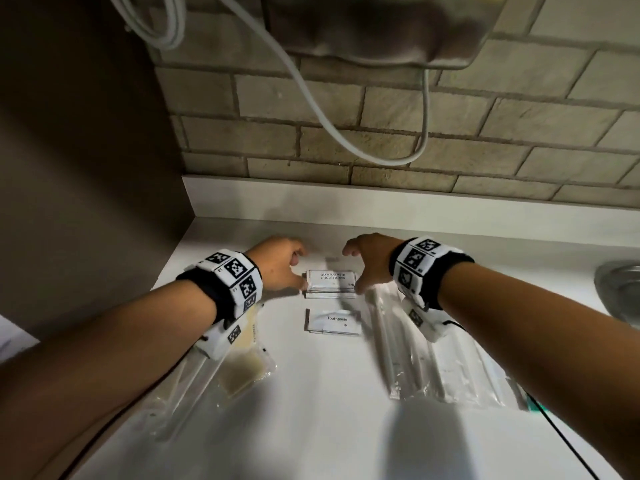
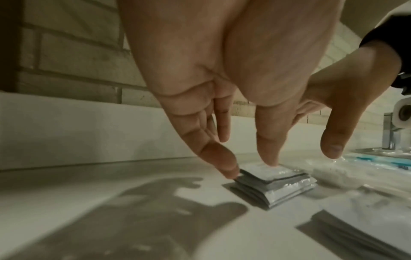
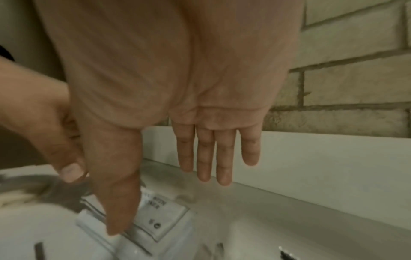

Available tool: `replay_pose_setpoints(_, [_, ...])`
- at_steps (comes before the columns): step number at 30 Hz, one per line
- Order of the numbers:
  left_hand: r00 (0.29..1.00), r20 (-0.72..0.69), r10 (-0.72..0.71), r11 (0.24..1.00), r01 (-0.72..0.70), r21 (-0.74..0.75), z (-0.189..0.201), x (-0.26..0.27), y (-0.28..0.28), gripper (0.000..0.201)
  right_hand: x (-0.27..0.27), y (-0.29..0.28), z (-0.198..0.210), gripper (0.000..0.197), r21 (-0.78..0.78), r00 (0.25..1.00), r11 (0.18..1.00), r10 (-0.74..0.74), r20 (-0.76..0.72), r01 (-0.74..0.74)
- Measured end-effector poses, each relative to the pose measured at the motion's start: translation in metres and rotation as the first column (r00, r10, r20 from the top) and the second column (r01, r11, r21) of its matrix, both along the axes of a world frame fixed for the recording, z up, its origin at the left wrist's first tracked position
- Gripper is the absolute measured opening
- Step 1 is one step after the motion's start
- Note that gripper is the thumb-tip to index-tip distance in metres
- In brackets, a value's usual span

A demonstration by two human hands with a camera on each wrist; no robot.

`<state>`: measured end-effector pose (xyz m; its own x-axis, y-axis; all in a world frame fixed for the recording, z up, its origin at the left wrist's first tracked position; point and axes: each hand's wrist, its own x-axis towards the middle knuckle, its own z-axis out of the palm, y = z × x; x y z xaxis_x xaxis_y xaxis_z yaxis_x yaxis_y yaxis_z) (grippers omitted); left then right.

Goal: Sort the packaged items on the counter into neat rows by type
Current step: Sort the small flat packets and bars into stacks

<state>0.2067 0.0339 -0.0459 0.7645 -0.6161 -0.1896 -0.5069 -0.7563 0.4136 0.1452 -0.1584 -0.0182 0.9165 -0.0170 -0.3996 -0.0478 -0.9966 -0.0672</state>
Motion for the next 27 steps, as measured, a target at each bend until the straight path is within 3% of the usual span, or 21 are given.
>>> replay_pose_setpoints(4, [0.991,-0.134,0.003,1.0,0.001,0.031,-0.018,0.002,-0.006,0.083,0.012,0.004,-0.016,0.088,-0.097,0.994,0.993,0.061,-0.095,-0.07])
replay_pose_setpoints(7, [0.993,-0.115,0.003,0.999,0.003,0.053,-0.026,0.005,-0.011,0.087,0.017,0.005,-0.024,0.08,-0.177,0.985,0.973,0.127,-0.114,-0.145])
replay_pose_setpoints(13, [0.997,-0.067,-0.027,0.997,0.032,0.065,-0.033,0.008,-0.019,0.078,0.016,0.004,-0.034,0.069,-0.256,0.977,0.943,0.208,-0.055,-0.215])
replay_pose_setpoints(19, [0.997,-0.028,-0.071,0.994,0.074,0.087,-0.032,0.012,-0.025,0.046,0.016,-0.001,-0.036,0.059,-0.186,0.986,0.968,0.157,-0.063,-0.166])
replay_pose_setpoints(24, [0.993,-0.027,-0.114,0.987,0.117,0.111,-0.029,0.013,-0.029,0.043,0.017,-0.002,-0.04,0.068,-0.149,0.992,0.982,0.108,-0.072,-0.118])
replay_pose_setpoints(27, [0.992,-0.024,-0.124,0.985,0.126,0.118,-0.028,0.012,-0.032,0.042,0.017,-0.005,-0.04,0.063,-0.154,0.991,0.98,0.117,-0.072,-0.127])
